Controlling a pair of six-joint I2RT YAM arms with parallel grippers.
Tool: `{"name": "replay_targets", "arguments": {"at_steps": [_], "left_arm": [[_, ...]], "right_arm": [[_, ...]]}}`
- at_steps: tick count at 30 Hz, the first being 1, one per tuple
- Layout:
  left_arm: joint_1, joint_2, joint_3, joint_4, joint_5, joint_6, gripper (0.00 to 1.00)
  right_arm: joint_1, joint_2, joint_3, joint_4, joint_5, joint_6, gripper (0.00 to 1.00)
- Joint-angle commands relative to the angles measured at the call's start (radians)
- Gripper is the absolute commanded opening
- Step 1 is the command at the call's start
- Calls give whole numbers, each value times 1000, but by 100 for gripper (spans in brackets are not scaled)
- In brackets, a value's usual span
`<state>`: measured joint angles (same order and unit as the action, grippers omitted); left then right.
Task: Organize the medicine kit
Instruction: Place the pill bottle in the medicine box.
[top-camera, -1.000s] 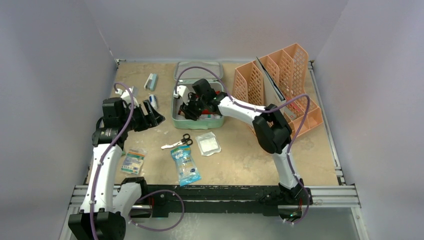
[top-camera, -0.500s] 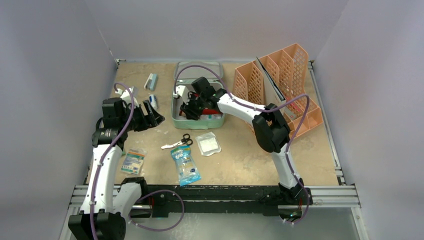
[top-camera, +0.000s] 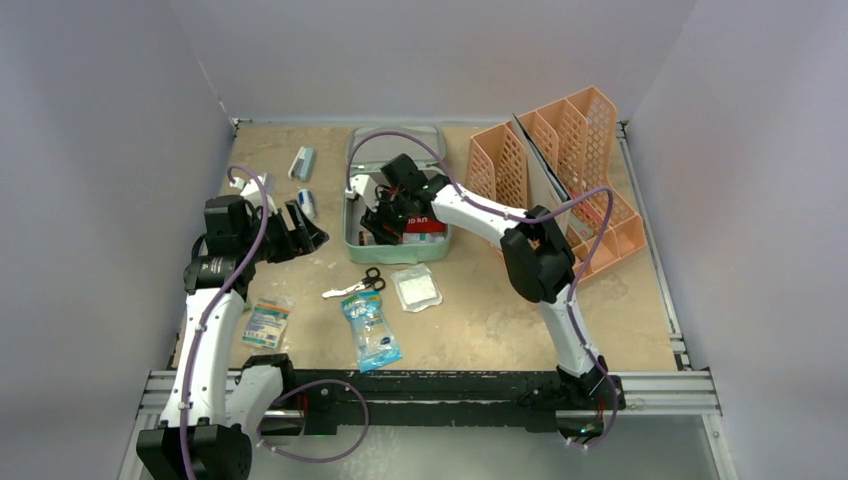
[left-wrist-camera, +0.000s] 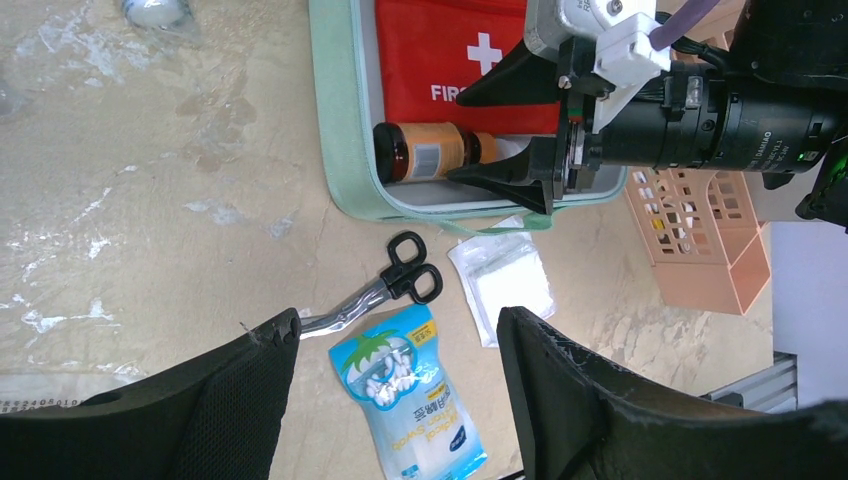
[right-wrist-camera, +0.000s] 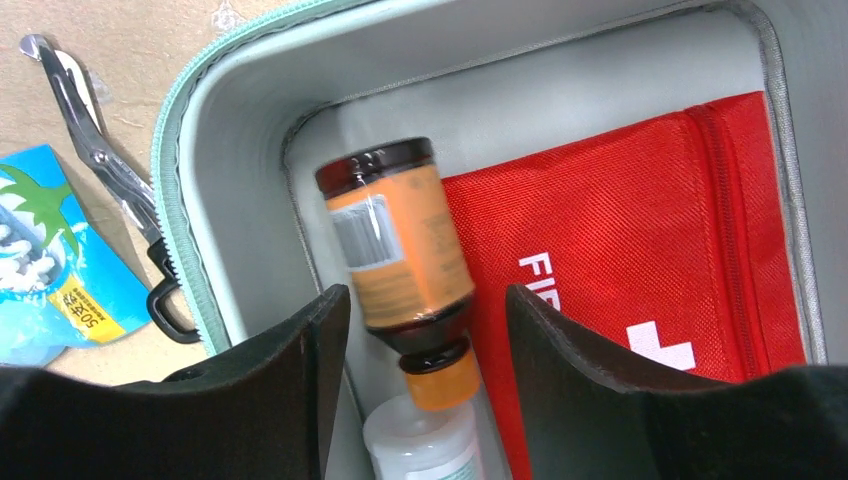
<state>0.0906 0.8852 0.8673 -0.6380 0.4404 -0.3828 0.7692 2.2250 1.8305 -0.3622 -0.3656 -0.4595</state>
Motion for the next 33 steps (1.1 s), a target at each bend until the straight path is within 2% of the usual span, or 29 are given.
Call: {"name": "replay_targets", "arguments": {"at_steps": [1, 5, 12, 19, 23, 27, 30, 33], "left_arm": [[7, -2, -4, 23, -8, -2, 70], [7, 0, -5, 23, -8, -5, 70], [6, 1, -6, 28, -3, -18, 70], [6, 29, -14, 73, 65, -64, 69], [6, 59, -67, 177, 151, -144, 68], [6, 112, -62, 185, 162, -152, 67], [6, 142, -56, 183, 152, -152, 67], [6, 162, -60, 198, 140, -169, 67]], "right_arm": [[7, 3, 49, -80, -53, -5, 63], [7, -9, 56, -73, -64, 3, 65], [5, -20, 66, -31, -63, 53, 54], [5, -6, 56, -24, -61, 50, 47], [5, -6, 11, -19, -25, 26, 45], [5, -32, -14, 0, -8, 34, 42], [4, -59, 2, 10, 3, 53, 42], [2, -97, 2, 41, -11, 74, 47]]}}
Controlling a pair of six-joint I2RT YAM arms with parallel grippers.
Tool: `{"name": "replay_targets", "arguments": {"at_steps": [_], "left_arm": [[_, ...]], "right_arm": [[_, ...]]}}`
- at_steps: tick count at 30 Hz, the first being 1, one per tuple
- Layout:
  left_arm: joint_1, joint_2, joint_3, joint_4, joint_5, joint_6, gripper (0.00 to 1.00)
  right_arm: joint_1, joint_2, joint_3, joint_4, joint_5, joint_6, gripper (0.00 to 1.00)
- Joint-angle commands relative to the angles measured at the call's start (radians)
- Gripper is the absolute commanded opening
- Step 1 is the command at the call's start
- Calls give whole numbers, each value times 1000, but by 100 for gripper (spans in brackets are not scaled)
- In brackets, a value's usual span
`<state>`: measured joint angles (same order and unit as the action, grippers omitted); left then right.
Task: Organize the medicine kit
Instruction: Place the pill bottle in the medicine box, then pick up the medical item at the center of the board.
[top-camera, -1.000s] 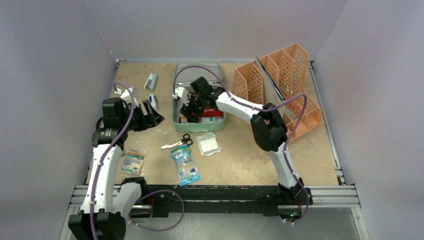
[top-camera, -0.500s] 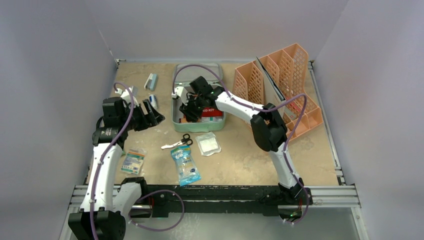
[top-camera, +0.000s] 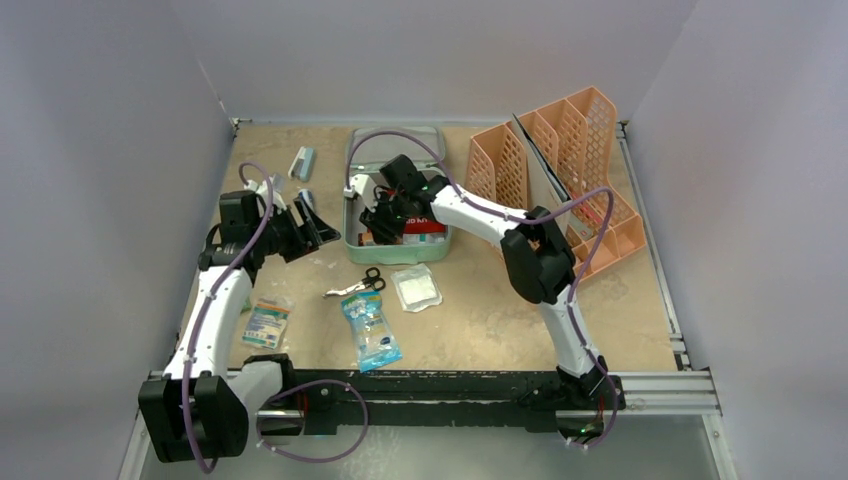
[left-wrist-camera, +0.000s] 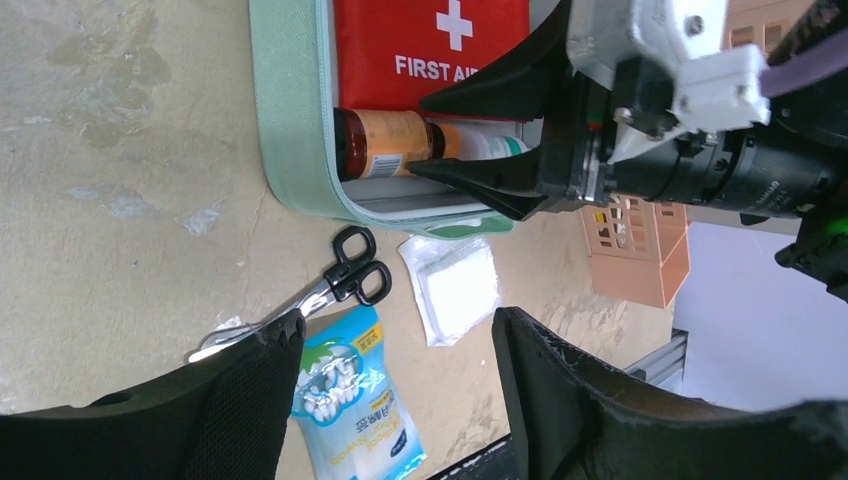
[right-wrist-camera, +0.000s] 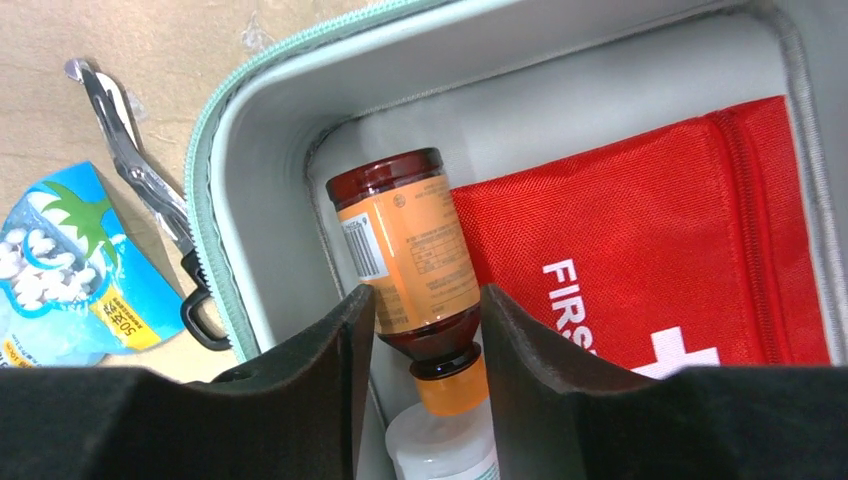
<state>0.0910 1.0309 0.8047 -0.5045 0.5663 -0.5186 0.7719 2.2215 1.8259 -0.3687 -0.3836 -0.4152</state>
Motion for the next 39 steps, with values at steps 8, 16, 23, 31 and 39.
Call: {"name": "replay_targets", "arguments": {"at_steps": [8, 16, 23, 31, 39], "left_arm": [[5, 36, 41, 41, -16, -28, 65], [6, 14, 97, -97, -112, -41, 65], [6, -72, 98, -186, -222, -46, 66], [6, -104, 96, -248, -294, -40, 66], [6, -150, 102, -259, -383, 108, 66]], "right_arm": [[-20, -133, -65, 161, 55, 56, 47], [-20, -236, -95, 178, 127, 312, 43], [-12, -345, -184, 152, 125, 665, 42], [124, -443, -321, 145, 249, 785, 44], [311, -449, -425, 188, 428, 882, 47]]}}
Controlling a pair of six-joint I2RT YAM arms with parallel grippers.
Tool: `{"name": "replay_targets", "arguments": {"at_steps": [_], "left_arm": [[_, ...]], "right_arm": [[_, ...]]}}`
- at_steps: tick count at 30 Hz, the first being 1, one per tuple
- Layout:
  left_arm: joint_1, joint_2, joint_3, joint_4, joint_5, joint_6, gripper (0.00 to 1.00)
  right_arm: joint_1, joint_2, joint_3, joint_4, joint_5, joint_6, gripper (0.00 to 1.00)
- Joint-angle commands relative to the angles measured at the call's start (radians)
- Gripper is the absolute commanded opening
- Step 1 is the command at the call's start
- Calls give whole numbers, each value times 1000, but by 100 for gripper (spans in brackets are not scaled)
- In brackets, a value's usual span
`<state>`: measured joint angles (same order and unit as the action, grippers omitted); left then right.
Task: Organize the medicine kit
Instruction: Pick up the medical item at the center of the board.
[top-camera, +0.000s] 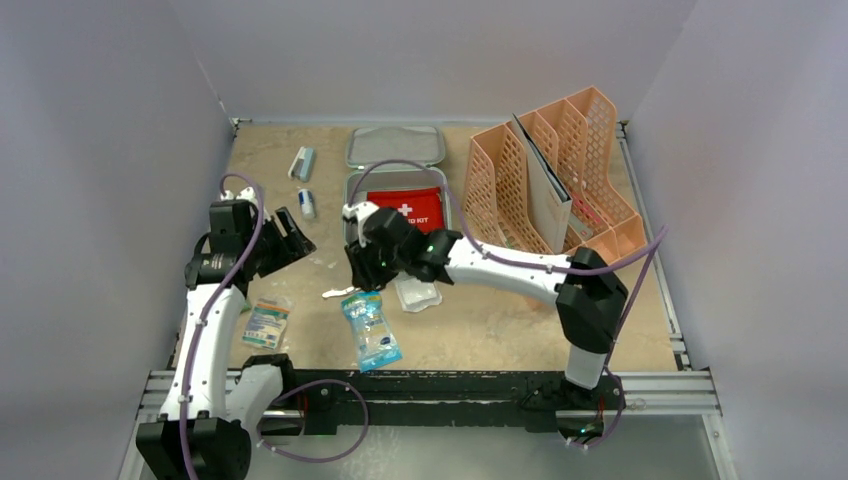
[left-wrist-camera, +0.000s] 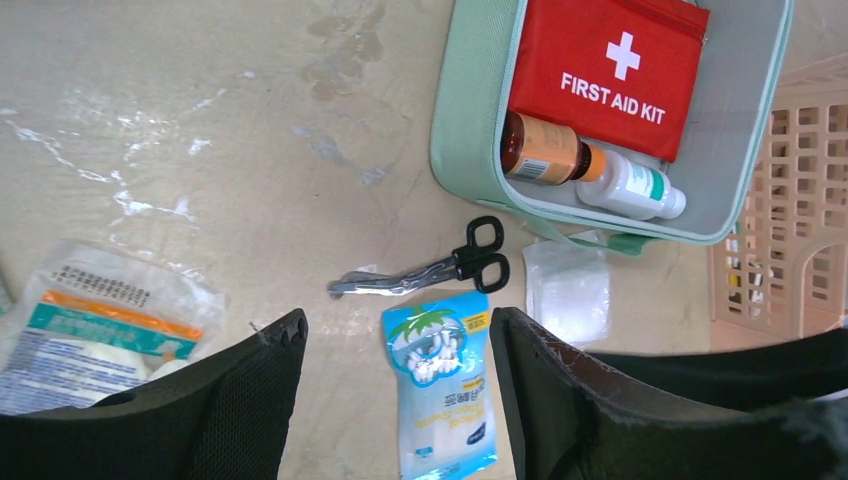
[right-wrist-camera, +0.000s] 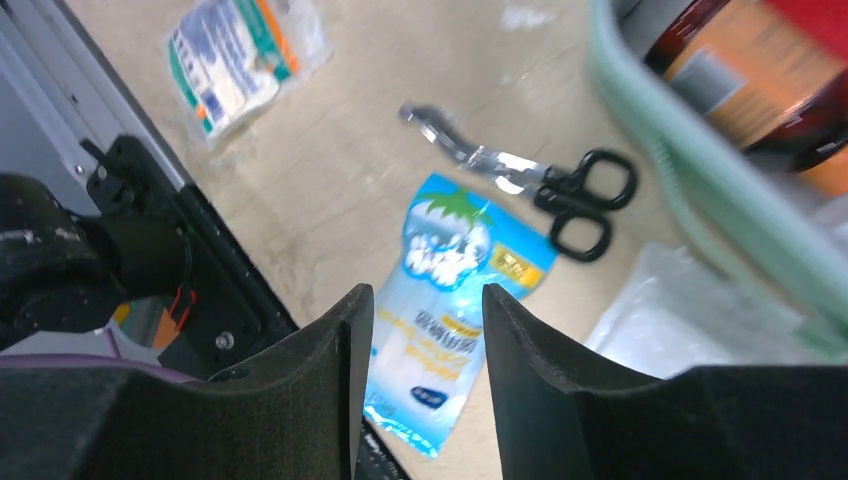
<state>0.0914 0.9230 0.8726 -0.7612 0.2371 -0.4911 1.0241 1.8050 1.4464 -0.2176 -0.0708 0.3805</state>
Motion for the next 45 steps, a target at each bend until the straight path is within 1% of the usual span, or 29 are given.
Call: {"name": "replay_targets", "arguments": {"at_steps": [1, 4, 9, 16, 24, 27, 32, 34, 38, 43, 45], "left_arm": [[5, -47, 27, -1, -56, 81, 66], [5, -60, 14, 9, -68, 86, 66], [4, -78, 20, -1, -75, 106, 66], [4, -106, 7, 12, -65, 108, 66], [4, -106, -1, 24, -42, 107, 66], [4, -105, -3, 27, -27, 106, 66], [4, -105, -1, 24, -36, 99, 66], [4, -99, -3, 26, -31, 98, 66], [4, -95, -3, 26, -27, 98, 66], [4, -101, -3, 23, -32, 100, 66], [4, -103, -3, 23, -35, 100, 66]], "right_arm": [[74, -25, -61, 46, 125, 96, 47], [119, 8, -91, 63, 147, 103, 48], [167, 56, -80, -1, 213, 84, 49], [171, 99, -80, -7, 258, 88, 52], [171, 165, -60, -27, 281, 88, 52], [171, 190, -46, -34, 282, 75, 51], [171, 200, -47, -33, 278, 53, 41], [171, 188, -50, -36, 276, 47, 35], [171, 144, -67, -34, 256, 38, 20], [171, 101, -93, -24, 190, 25, 1], [171, 84, -95, -32, 162, 14, 0]]}}
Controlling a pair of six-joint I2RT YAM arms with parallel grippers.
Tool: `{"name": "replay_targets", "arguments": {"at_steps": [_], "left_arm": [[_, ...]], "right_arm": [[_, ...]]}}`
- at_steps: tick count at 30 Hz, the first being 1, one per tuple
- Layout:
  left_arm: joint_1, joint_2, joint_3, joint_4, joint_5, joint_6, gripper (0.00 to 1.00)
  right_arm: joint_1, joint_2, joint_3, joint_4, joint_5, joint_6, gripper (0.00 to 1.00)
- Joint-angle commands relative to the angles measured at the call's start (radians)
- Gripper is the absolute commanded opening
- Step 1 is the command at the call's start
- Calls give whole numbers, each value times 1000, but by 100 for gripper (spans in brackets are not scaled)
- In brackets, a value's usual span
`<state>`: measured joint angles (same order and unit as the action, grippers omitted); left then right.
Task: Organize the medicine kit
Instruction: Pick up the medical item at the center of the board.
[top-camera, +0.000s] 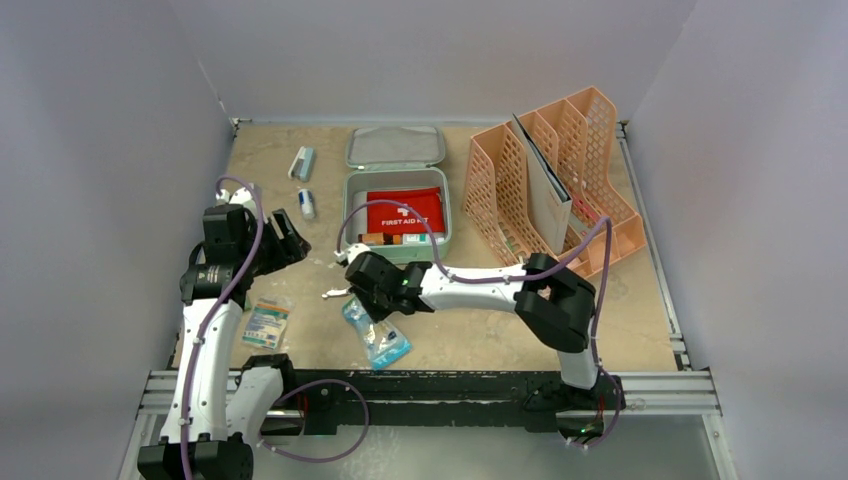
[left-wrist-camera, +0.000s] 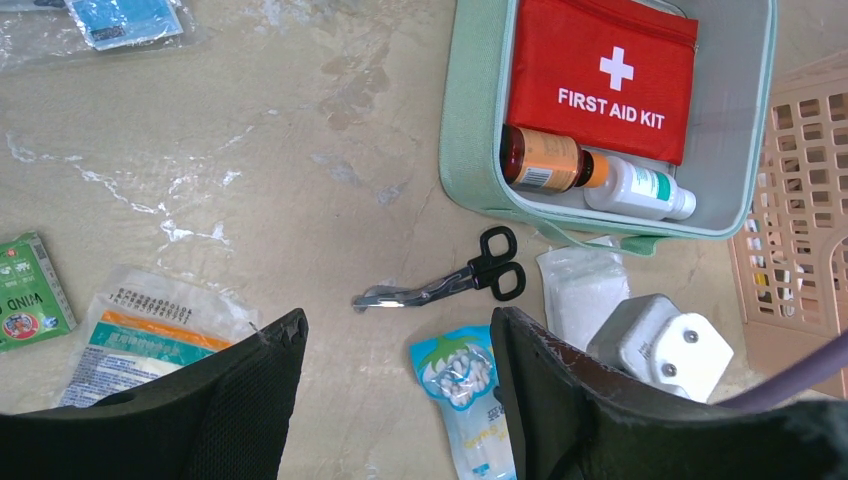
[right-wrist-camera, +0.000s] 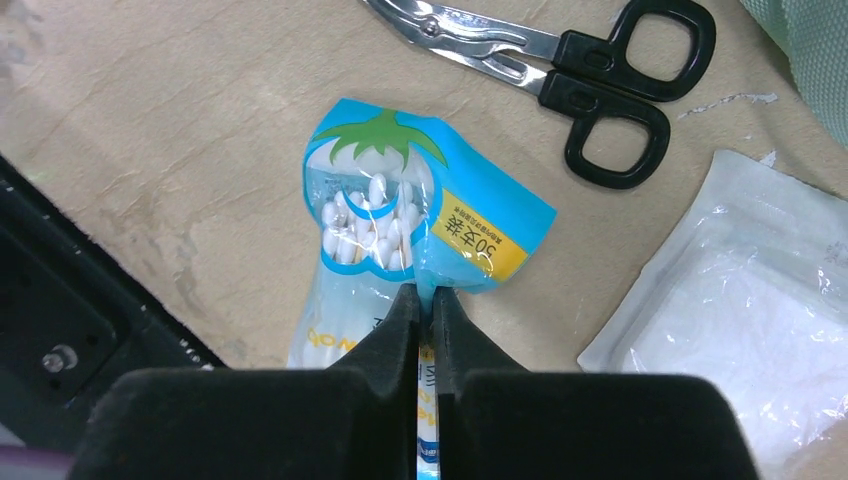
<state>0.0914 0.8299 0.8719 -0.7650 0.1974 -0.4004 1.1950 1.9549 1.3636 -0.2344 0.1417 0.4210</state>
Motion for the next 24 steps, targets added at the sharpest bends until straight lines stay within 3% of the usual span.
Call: {"name": "replay_targets", "arguments": {"at_steps": [1, 6, 9, 17, 24], "left_arm": [[4, -10, -2, 28, 4, 9, 66], [4, -9, -4, 28, -7, 11, 66], [4, -17, -5, 28, -12, 11, 66], [4, -18, -9, 38, 1, 18, 67], [4, -24, -11, 40, 21, 20, 67]], "right_arm": [[0, -74, -13, -21, -68, -38, 0], [0, -143, 21, -110, -245, -174, 0], [-1, -202, 36, -143, -277, -280, 0], [-45, -299, 103, -282, -105, -576, 0], [-150, -265, 238, -301, -66, -848, 0]]}}
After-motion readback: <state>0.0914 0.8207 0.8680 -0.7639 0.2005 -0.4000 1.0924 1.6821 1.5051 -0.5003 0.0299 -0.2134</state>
